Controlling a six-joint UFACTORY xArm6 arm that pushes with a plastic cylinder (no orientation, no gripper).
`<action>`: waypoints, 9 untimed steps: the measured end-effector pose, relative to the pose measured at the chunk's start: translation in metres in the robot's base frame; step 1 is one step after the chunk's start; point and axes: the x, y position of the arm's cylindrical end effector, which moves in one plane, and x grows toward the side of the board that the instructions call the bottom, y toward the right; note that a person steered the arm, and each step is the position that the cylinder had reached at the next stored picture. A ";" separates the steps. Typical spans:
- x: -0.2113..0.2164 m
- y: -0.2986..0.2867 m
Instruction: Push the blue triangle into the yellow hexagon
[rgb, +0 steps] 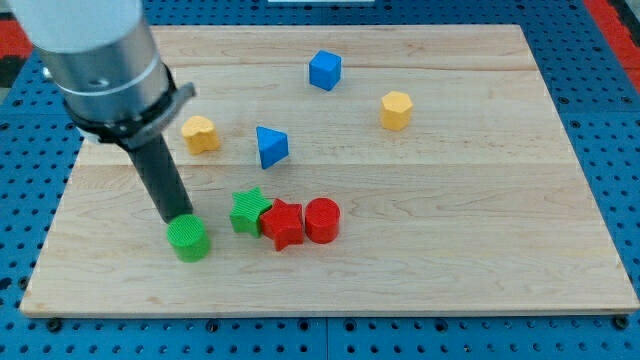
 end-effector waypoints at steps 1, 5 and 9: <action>0.021 -0.055; 0.046 0.029; -0.020 0.001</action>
